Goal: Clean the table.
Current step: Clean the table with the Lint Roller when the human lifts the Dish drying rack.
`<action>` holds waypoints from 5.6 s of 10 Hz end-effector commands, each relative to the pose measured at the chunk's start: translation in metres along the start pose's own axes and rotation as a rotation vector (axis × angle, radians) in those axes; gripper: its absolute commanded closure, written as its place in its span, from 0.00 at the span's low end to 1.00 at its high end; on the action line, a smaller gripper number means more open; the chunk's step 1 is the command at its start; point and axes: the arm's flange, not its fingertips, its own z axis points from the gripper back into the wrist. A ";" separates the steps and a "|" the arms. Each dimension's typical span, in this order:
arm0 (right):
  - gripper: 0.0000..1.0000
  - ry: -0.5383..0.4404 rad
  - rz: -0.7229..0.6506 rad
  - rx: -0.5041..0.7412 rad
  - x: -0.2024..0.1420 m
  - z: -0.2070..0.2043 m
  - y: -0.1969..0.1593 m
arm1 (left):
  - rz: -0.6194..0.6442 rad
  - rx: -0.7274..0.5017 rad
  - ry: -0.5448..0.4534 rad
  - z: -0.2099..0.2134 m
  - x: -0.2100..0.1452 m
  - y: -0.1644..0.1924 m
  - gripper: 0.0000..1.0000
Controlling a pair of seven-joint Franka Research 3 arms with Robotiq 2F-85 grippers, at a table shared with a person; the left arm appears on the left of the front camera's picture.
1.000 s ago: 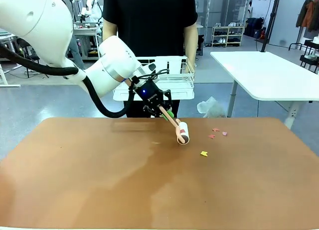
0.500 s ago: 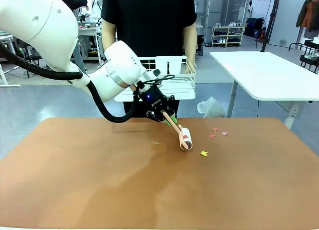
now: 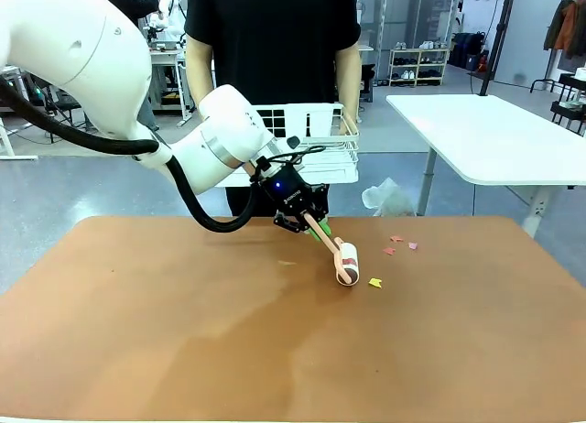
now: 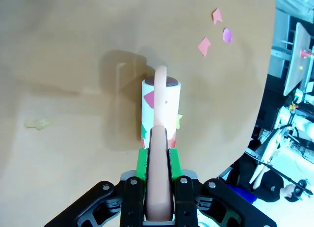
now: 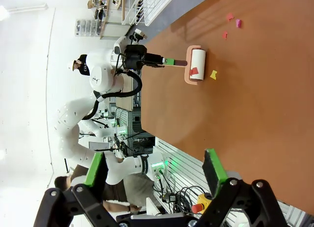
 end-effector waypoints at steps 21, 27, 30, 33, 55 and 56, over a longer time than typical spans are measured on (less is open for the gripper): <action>0.00 -0.004 0.022 0.013 -0.003 0.001 0.002 | -0.110 -0.137 0.063 0.023 -0.031 -0.159 0.79; 0.00 -0.004 0.022 0.013 -0.003 0.001 0.002 | -0.083 0.061 -0.109 0.121 -0.016 -0.029 0.79; 0.00 -0.004 0.022 0.013 -0.003 0.001 0.002 | -0.092 0.159 -0.098 0.113 0.023 -0.025 0.79; 0.00 -0.004 0.022 0.013 -0.003 0.001 0.002 | -0.045 0.177 -0.078 0.089 0.059 -0.028 0.79; 0.00 -0.004 0.022 0.013 -0.003 0.001 0.002 | -0.032 0.084 -0.169 -0.168 0.054 -0.170 0.79; 0.00 -0.004 0.022 0.013 -0.003 0.001 0.002 | -0.043 0.077 -0.156 -0.167 0.052 -0.177 0.79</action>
